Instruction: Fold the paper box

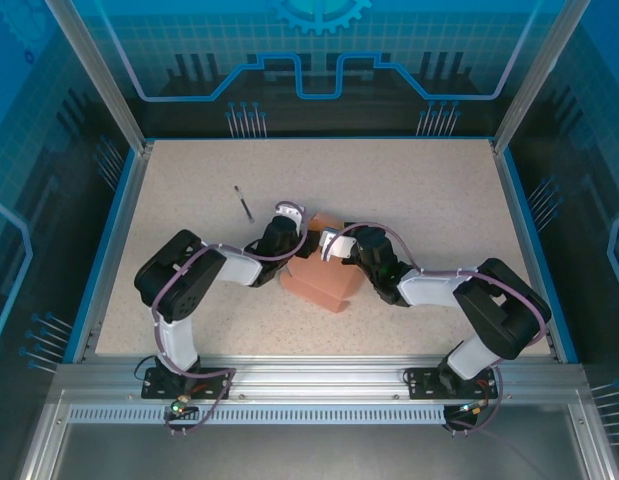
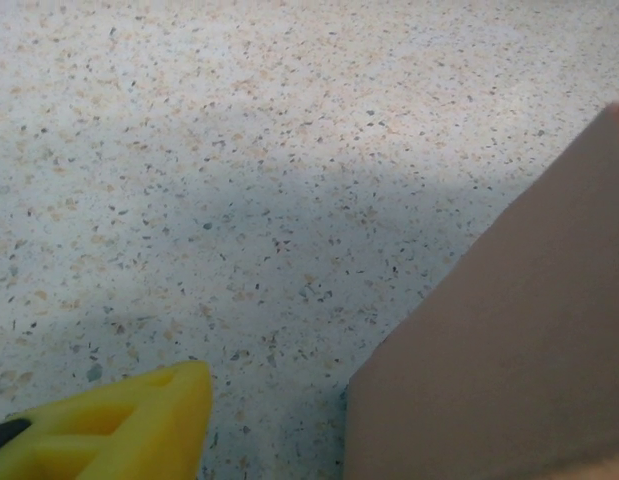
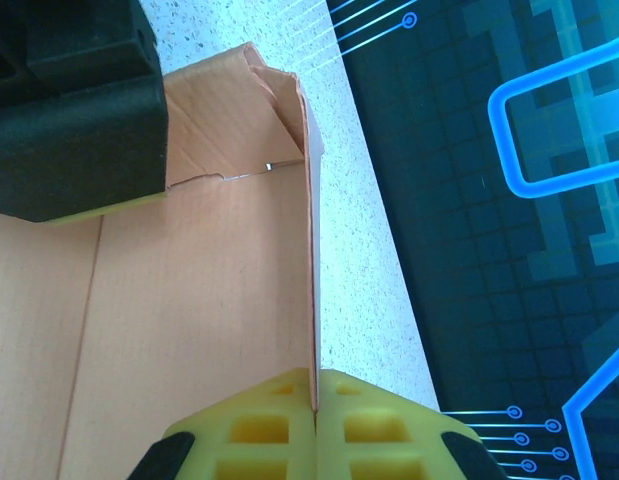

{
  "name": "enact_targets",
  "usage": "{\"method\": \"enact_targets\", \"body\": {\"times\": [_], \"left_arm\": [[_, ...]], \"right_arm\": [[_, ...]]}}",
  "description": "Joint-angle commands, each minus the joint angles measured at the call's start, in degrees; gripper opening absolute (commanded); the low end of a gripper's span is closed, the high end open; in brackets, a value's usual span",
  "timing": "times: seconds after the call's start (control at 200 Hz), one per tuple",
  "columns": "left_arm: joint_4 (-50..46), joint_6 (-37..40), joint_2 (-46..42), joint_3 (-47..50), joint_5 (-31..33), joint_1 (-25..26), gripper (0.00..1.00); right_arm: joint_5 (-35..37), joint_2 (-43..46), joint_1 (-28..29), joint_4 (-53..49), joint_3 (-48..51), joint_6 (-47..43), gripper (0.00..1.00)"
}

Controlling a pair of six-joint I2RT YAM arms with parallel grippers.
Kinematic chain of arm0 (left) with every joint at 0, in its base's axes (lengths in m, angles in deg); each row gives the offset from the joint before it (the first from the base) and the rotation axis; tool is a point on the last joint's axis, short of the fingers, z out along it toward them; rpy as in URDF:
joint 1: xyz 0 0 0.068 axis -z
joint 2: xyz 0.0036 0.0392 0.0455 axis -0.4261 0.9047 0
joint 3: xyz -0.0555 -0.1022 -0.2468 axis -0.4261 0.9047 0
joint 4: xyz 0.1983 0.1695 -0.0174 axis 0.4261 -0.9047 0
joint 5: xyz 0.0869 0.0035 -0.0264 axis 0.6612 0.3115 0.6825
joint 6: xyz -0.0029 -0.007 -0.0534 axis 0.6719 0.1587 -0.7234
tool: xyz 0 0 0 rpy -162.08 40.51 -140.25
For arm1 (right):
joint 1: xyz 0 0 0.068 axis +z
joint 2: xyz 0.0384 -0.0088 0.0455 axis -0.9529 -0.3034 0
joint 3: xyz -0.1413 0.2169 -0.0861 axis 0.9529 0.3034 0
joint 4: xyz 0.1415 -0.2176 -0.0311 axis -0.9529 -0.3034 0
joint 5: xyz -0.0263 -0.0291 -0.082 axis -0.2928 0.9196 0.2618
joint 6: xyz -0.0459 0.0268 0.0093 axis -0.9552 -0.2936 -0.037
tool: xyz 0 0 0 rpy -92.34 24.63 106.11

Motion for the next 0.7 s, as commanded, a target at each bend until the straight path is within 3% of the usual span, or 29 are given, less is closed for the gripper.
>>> {"method": "enact_targets", "body": {"times": [0.0, 0.18, 0.695], "left_arm": [[4.3, 2.6, -3.0, 0.6, -1.7, -0.6, 0.59], [5.1, 2.5, -3.0, 0.1, -2.2, -0.6, 0.58], [3.1, 2.7, -1.9, -0.9, -0.8, -0.7, 0.30]], "right_arm": [[-0.7, 0.9, -0.3, -1.2, -0.6, 1.1, 0.00], [-0.7, 1.1, -0.3, -1.2, -0.5, 1.1, 0.00], [-1.2, 1.6, -0.3, -1.4, -0.4, 1.4, 0.01]]}}
